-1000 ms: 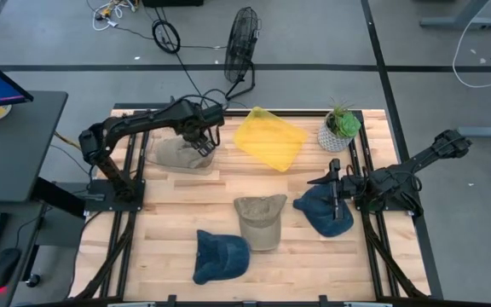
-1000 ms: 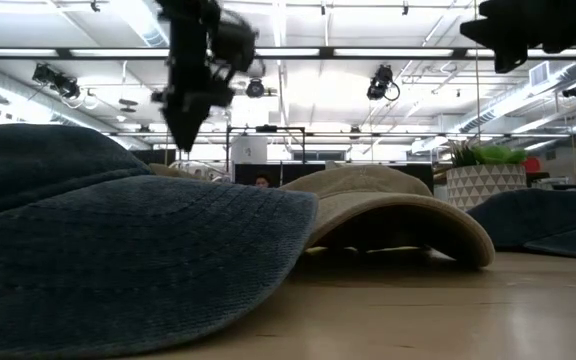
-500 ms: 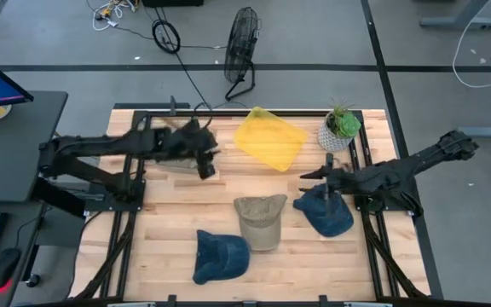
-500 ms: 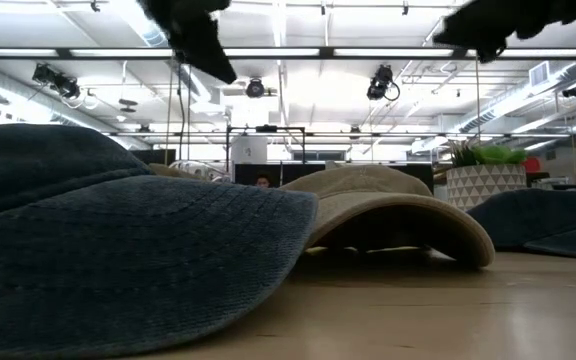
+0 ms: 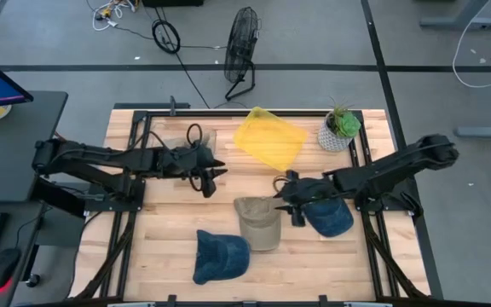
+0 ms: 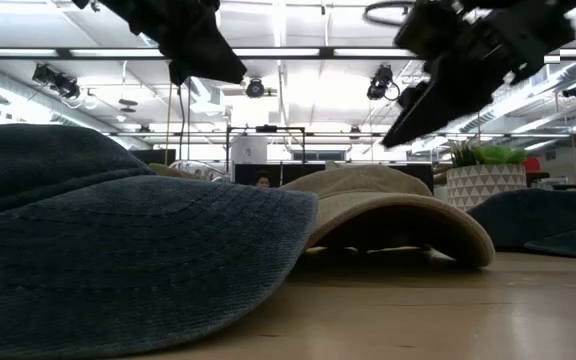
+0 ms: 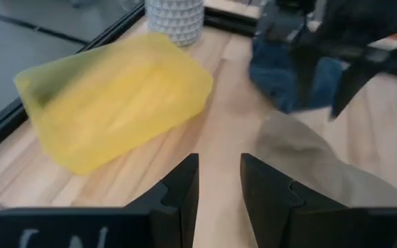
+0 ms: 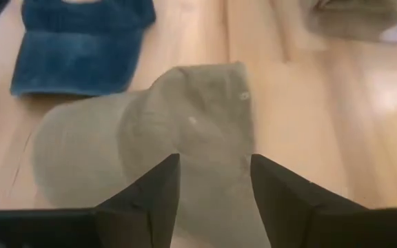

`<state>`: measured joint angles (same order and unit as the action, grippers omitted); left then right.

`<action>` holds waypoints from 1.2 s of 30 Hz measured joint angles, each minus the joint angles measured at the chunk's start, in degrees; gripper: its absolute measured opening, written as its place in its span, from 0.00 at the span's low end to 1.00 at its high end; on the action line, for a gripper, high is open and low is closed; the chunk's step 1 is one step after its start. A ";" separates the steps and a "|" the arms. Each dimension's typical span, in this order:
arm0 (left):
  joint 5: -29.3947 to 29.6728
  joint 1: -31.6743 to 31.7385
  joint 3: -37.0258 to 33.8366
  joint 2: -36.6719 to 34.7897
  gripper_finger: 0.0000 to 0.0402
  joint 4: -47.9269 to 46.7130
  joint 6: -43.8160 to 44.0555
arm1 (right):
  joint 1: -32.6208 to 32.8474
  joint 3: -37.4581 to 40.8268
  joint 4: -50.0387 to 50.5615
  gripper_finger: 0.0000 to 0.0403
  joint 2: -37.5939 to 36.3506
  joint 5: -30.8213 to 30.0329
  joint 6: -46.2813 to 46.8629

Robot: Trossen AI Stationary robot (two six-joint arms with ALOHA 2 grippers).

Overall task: Pick & Place hat
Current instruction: Put the brown cap into the transparent bin

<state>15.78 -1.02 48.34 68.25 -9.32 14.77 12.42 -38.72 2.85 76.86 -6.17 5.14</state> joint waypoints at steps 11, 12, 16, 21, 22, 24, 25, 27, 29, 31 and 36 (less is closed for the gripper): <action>-11.54 -1.56 -0.02 0.02 0.27 -0.58 2.89 | -1.24 -6.61 -1.43 0.45 16.60 7.00 -3.71; -11.64 -1.77 -0.02 0.02 0.27 -0.83 2.92 | -1.21 -6.64 -2.17 0.45 17.82 5.19 -3.74; -11.64 -2.48 -0.01 0.07 0.27 -1.24 3.33 | -1.26 -6.64 -4.65 0.39 21.23 2.02 -2.33; -11.64 -2.86 0.02 1.37 0.27 -0.91 6.40 | -1.27 -6.64 -4.91 0.14 22.04 1.97 -2.46; -11.64 -2.86 0.07 1.77 0.27 -0.82 7.25 | -1.29 -6.65 -5.27 0.08 22.03 1.52 -2.15; -11.62 -2.84 0.02 2.81 0.27 -1.03 8.00 | -1.37 -7.34 -4.34 0.03 21.86 0.56 -1.90; -11.62 -2.84 0.02 3.37 0.27 -0.63 8.20 | -1.39 -8.12 -3.92 0.04 21.83 0.33 -1.57; -11.59 -3.04 0.02 4.60 0.27 0.49 8.04 | -1.39 -10.34 -3.15 0.05 21.83 0.35 -1.51; -11.59 -3.34 0.02 6.26 0.27 2.75 4.82 | -1.39 -12.84 -2.47 0.04 21.83 0.04 -2.89; -11.64 -4.00 0.00 7.85 0.27 5.57 -0.20 | -1.34 -14.93 -1.41 0.02 21.83 -2.26 -5.53; -11.76 -5.07 0.00 11.18 0.27 12.44 -6.83 | -1.62 -18.11 -1.06 0.02 21.77 -6.94 -9.62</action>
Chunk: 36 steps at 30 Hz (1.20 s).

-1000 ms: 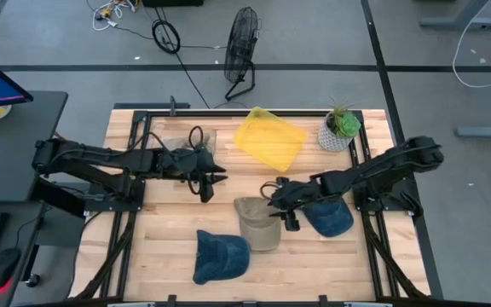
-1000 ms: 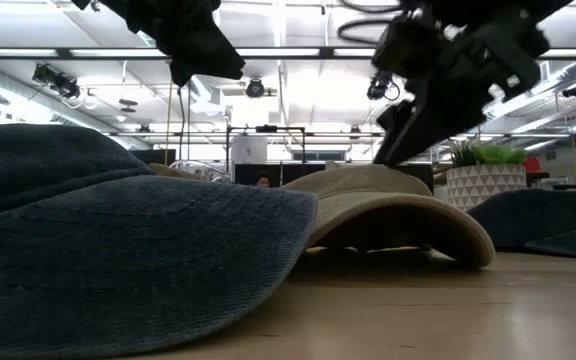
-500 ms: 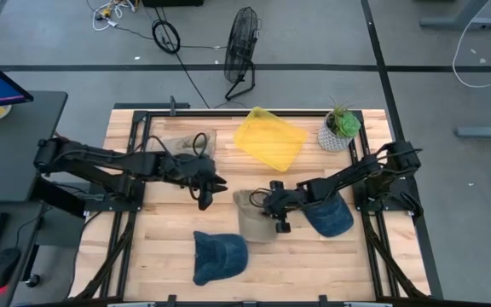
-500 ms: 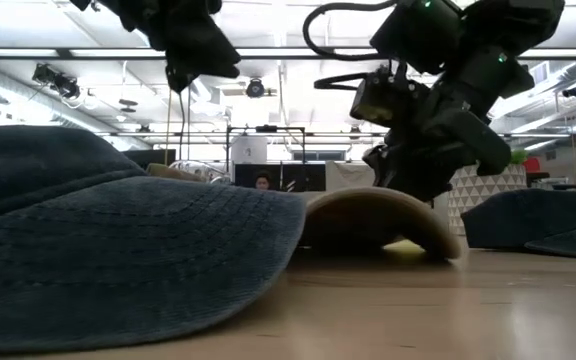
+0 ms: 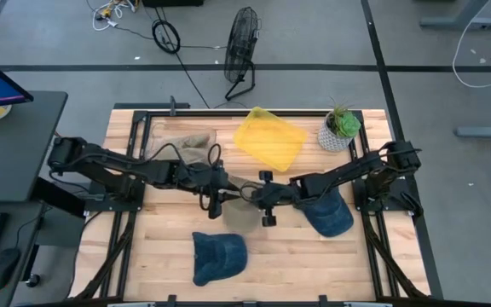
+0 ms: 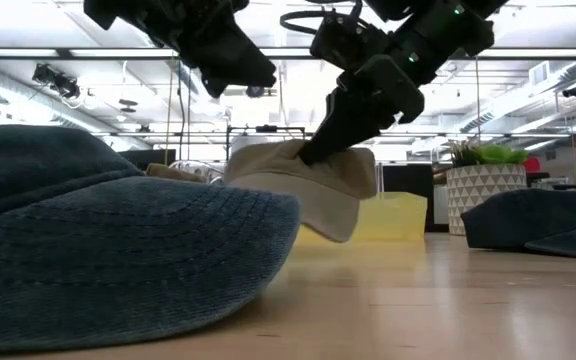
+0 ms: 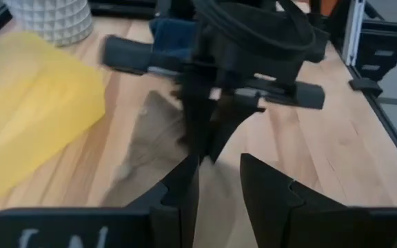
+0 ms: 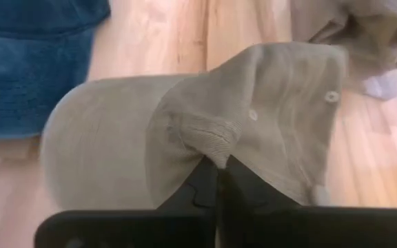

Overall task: Pick & Place hat
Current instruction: Put the brown cap into the transparent bin

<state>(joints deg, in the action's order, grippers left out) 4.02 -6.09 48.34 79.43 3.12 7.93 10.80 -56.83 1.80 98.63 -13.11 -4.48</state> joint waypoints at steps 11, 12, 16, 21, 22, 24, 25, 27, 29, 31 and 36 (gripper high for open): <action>0.11 1.66 0.00 4.17 0.36 -0.33 -2.45 | -0.35 -0.27 -2.66 0.02 0.00 0.01 -0.56; 0.13 1.80 0.00 4.42 0.38 -0.36 -2.90 | -0.35 -0.27 -3.45 0.02 0.00 -0.01 -0.58; -0.43 1.79 0.00 4.63 0.49 -0.25 -4.07 | -0.35 -0.29 -5.33 0.02 0.00 -1.56 -1.76; -1.78 1.73 0.00 4.60 0.56 0.19 -4.15 | -0.37 -0.29 -6.78 0.02 0.00 -5.24 -2.37; -1.78 1.76 0.00 4.61 0.56 0.08 -4.12 | -0.39 -0.29 -7.11 0.02 0.00 -5.66 -2.51; -1.75 1.81 0.00 4.69 0.56 0.17 -4.16 | -0.41 -0.29 -7.80 0.02 0.00 -5.96 -2.75; -1.73 1.81 0.00 4.71 0.56 0.11 -4.19 | -0.41 -0.29 -8.30 0.02 0.00 -5.96 -2.91; -1.73 1.79 0.00 4.73 0.55 0.06 -4.19 | -0.39 -0.29 -9.43 0.02 -0.01 -5.96 -3.38; -1.72 1.79 0.00 4.73 0.53 0.06 -4.19 | -0.39 -0.29 -10.70 0.02 -0.01 -5.93 -3.80; -1.42 1.79 0.00 4.73 0.52 0.02 -4.15 | -0.39 -0.29 -12.35 0.02 -0.03 -5.93 -4.42; -0.91 1.79 0.00 4.73 0.48 -1.21 -4.14 | -0.30 -0.29 -13.61 0.02 -0.04 -6.06 -5.02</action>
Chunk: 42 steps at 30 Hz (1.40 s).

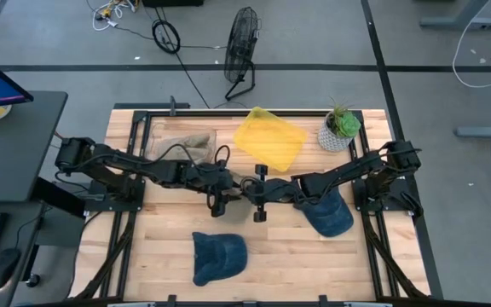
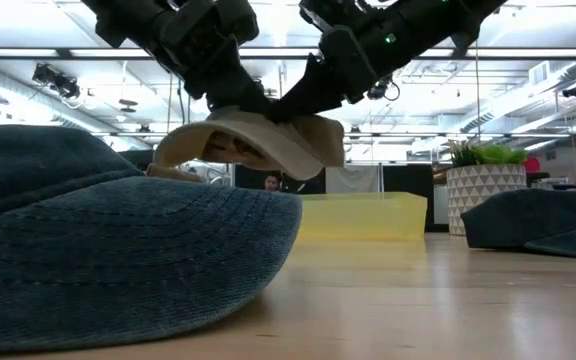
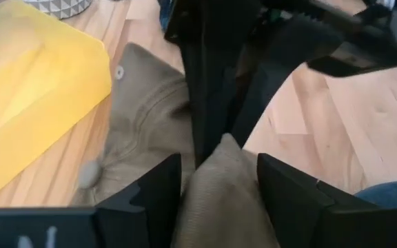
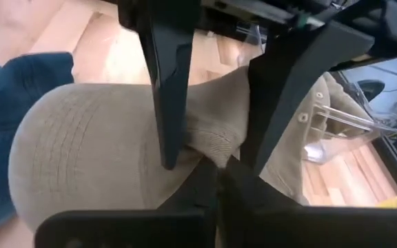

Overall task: Pick & Place hat
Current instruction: Put the brown cap into the transparent bin

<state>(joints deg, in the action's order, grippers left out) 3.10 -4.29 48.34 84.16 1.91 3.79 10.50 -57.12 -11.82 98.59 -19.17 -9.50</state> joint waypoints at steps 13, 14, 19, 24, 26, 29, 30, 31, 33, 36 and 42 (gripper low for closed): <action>-0.10 -0.02 0.11 0.00 0.08 -6.27 -1.24 | 0.02 -0.01 1.31 0.04 0.00 0.65 1.09; -0.08 0.00 0.11 0.00 0.05 -6.42 -2.17 | 0.02 -0.02 2.06 0.05 0.00 0.70 0.92; 0.03 -0.07 0.72 -0.07 0.03 -8.88 -8.78 | 0.43 -0.04 7.98 0.17 -0.07 0.67 2.62; 0.06 -0.44 10.81 0.02 0.02 -28.13 -15.50 | 1.87 -0.09 11.69 0.30 -0.11 0.54 4.99; 0.05 -0.44 15.34 0.17 0.02 -36.82 -17.96 | 2.35 -0.09 12.38 0.33 -0.11 0.60 5.13; 0.02 -0.43 22.74 0.15 0.02 -49.45 -23.52 | 2.79 0.02 12.86 0.37 -0.02 0.67 5.18; 0.10 -0.39 25.19 0.14 0.02 -53.69 -26.06 | 2.80 0.02 12.64 0.38 -0.02 0.67 5.19; 0.34 -0.35 27.52 0.09 0.02 -57.83 -28.74 | 2.77 0.02 12.52 0.38 -0.02 0.66 5.30; 1.23 -0.04 31.51 0.09 0.02 -64.19 -33.72 | 2.73 0.02 12.88 0.38 -0.02 0.63 6.14; 2.31 1.17 36.26 0.09 0.02 -72.59 -40.93 | 2.67 0.02 13.24 0.38 -0.02 0.58 7.07; 3.24 7.20 39.63 -0.13 0.01 -84.17 -51.41 | 2.67 0.02 13.33 0.36 -0.02 0.58 7.33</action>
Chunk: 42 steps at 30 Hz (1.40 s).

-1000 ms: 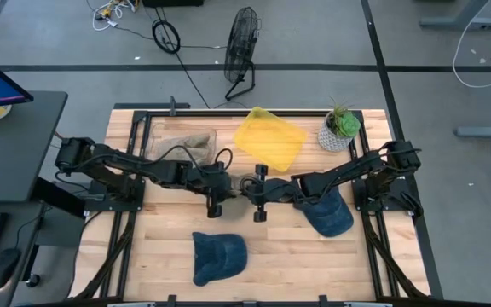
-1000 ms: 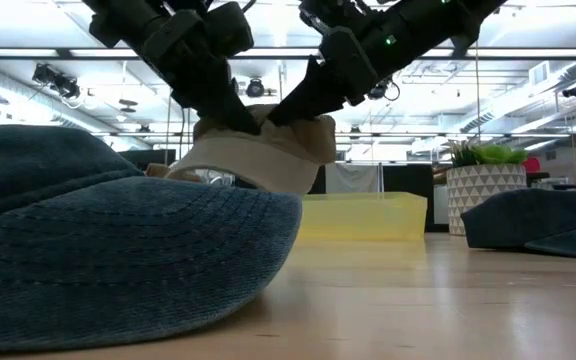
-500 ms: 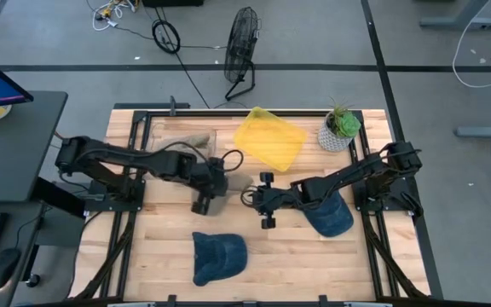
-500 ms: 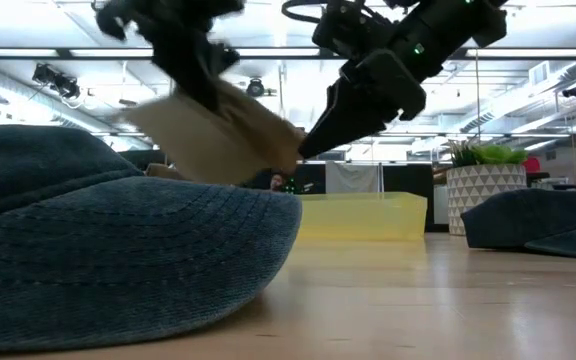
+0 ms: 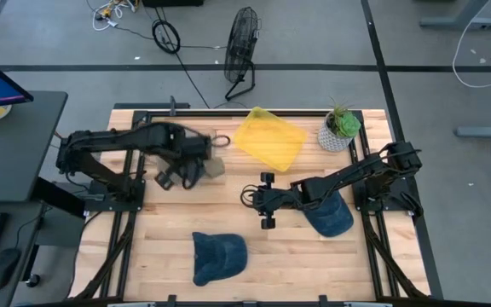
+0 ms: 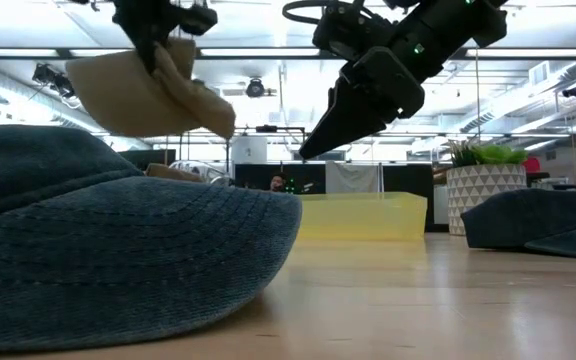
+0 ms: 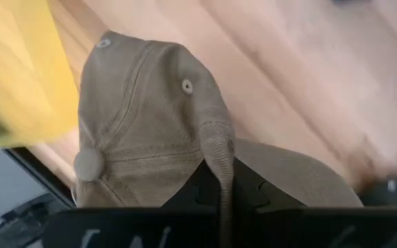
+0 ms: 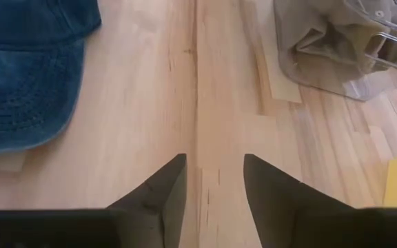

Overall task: Pick & Place hat
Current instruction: Put the brown cap into the transparent bin

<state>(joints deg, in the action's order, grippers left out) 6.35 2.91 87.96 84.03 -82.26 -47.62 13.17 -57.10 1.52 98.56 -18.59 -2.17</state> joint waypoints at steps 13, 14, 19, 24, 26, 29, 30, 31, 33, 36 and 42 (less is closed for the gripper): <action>-7.72 20.98 -9.27 -0.04 0.01 2.65 -24.20 | -1.03 0.00 -0.15 0.36 0.00 -0.46 2.25; -7.82 22.17 -10.58 -0.02 0.01 3.17 -25.03 | -1.23 0.00 -0.15 0.36 0.00 -0.46 2.31; -7.85 26.16 -16.86 -0.08 0.04 11.33 -25.63 | -2.35 0.00 -0.17 0.36 0.00 -0.46 2.34; -7.82 27.24 -20.66 -0.06 0.08 19.02 -14.72 | -3.21 0.00 -0.17 0.36 0.00 -0.46 3.43; -7.82 27.24 -20.90 -0.06 0.08 19.32 -7.95 | -3.30 0.00 -0.17 0.36 0.00 -0.46 3.44; -7.81 27.20 -20.90 -0.06 0.08 19.39 -0.55 | -3.30 0.00 -0.17 0.36 0.00 -0.45 2.91; -7.82 27.20 -20.90 -0.06 0.09 19.40 1.36 | -3.30 0.00 -0.17 0.36 0.00 -0.46 2.79; -7.81 27.21 -20.90 -0.06 0.09 19.43 2.94 | -3.30 0.00 -0.17 0.36 0.00 -0.46 2.77; -7.80 27.22 -20.92 -0.06 0.10 19.50 4.85 | -3.30 0.00 -0.17 0.36 0.00 -0.44 2.77; -7.80 27.20 -20.94 -0.06 0.14 19.51 5.05 | -3.30 0.00 -0.15 0.36 0.00 -0.46 2.58; -6.01 27.08 -20.69 -0.02 0.26 19.43 6.71 | -3.30 0.00 -0.15 0.36 0.00 -0.46 1.48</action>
<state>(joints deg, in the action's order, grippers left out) 0.34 29.99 67.27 84.01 -62.83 -40.90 9.87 -57.10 1.37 98.56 -19.05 -0.69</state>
